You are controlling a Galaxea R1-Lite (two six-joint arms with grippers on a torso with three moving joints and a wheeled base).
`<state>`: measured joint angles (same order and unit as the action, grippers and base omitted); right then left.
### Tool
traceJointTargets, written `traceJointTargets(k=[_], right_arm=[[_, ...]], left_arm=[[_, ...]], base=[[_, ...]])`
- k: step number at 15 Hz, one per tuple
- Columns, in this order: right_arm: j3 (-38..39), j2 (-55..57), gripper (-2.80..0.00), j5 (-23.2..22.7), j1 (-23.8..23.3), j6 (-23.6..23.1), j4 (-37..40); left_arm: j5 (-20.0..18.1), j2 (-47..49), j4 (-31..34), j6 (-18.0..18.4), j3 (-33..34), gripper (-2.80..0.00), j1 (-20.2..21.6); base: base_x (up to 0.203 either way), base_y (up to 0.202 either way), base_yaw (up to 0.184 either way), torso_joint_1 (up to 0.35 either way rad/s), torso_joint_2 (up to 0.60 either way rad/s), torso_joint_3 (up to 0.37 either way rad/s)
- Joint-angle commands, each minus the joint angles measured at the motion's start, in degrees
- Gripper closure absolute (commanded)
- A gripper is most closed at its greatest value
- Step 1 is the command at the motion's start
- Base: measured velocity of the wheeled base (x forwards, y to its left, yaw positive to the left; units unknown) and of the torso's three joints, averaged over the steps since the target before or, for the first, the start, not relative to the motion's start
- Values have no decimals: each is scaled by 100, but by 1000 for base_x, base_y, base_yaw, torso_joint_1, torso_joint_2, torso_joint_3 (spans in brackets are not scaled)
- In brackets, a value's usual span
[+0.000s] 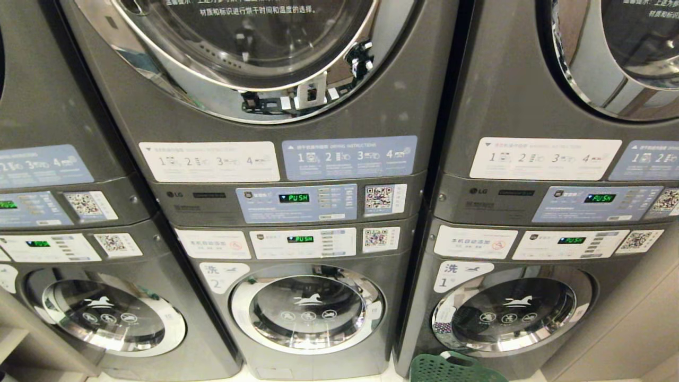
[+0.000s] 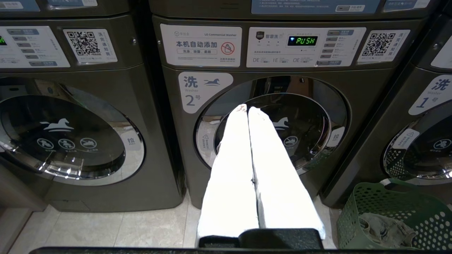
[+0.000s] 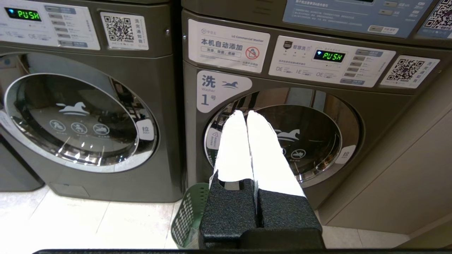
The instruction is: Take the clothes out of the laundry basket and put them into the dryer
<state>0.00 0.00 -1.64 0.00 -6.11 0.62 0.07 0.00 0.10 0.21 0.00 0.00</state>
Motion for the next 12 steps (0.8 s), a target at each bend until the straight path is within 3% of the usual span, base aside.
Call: traceJointTargets(k=[1,12], right_arm=[[0,9,0,-3,0,-5,-1],[0,0,0,-3,0,4,-1]], left_arm=[[1,0,-2,-3,9,0,0],[1,9,-1,-12,9,0,0]], base=[[0,0,0,76,-155,-72],[0,0,0,63,-120,-59]])
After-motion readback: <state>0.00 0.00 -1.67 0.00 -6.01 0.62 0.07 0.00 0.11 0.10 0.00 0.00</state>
